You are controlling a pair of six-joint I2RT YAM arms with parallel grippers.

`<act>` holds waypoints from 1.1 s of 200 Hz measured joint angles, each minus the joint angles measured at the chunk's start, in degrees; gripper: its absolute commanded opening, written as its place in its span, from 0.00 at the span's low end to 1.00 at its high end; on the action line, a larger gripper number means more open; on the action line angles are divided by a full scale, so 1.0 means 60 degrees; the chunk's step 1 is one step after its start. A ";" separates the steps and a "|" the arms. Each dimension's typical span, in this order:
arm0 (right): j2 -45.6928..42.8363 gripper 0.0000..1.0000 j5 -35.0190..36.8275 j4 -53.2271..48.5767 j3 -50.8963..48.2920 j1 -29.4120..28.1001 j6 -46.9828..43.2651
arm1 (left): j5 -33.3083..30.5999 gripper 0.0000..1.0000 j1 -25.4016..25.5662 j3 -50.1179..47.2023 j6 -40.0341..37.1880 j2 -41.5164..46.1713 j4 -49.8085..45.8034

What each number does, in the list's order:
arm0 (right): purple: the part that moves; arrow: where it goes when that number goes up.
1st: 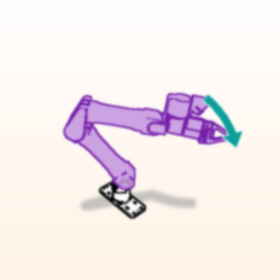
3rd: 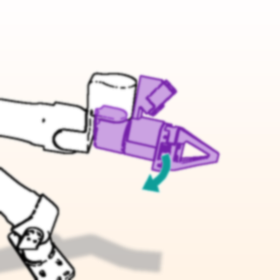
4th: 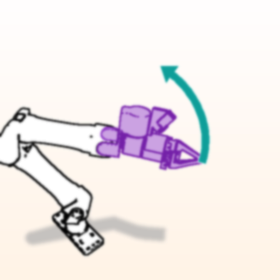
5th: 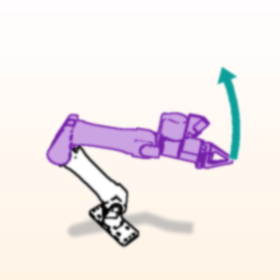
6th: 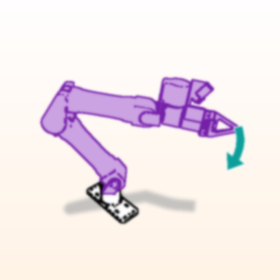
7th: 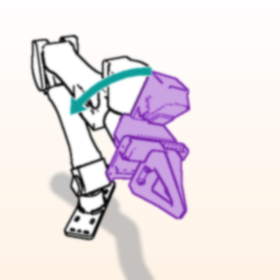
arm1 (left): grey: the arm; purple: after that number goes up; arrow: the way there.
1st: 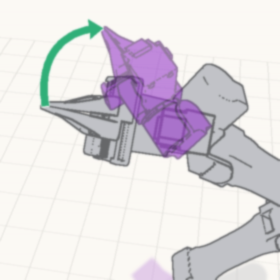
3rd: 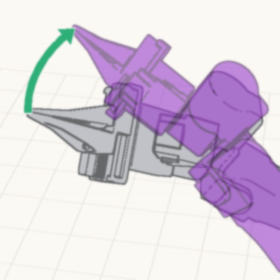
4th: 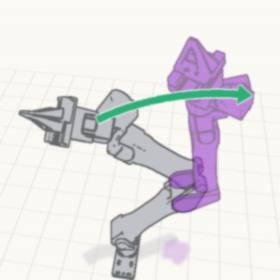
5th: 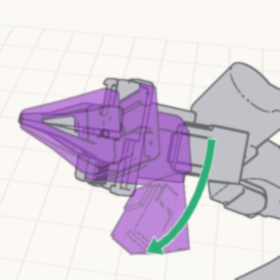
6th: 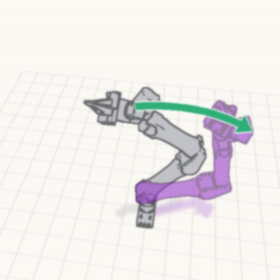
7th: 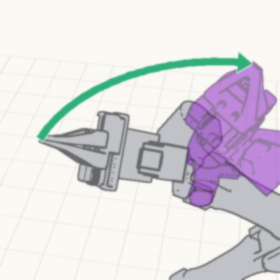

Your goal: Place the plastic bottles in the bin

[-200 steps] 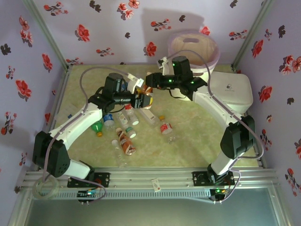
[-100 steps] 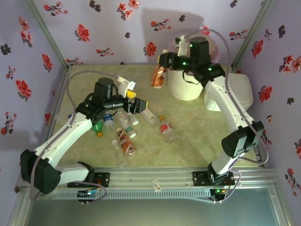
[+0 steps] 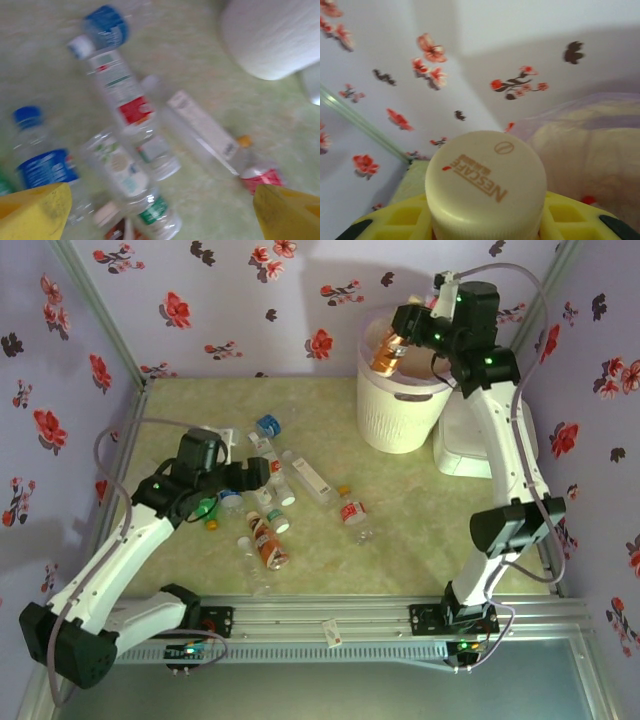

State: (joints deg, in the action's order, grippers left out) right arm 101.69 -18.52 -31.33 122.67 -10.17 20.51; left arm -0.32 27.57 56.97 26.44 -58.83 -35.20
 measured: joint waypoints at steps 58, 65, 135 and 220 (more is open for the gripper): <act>0.1399 0.39 0.1093 -0.1078 0.1235 0.0382 -0.0805 | -0.1898 0.92 -0.0484 -0.0943 0.0954 0.0546 -0.1577; 0.1501 0.39 0.1209 -0.1198 0.1249 0.0382 -0.0929 | -0.1978 0.92 -0.0543 -0.0994 0.1009 0.0565 -0.1679; 0.2732 0.40 0.1617 -0.1858 0.1464 0.0386 -0.1439 | -0.2211 0.91 -0.0852 -0.1392 0.1115 0.0747 -0.1792; 0.4605 0.41 0.2073 -0.3071 0.3093 0.0404 -0.2229 | -0.2244 0.91 -0.0943 -0.1843 0.1111 0.0747 -0.1876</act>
State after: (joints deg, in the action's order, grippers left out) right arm 129.32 -6.09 -49.76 141.23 -7.75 7.14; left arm -13.78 21.91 45.91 33.10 -54.35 -46.46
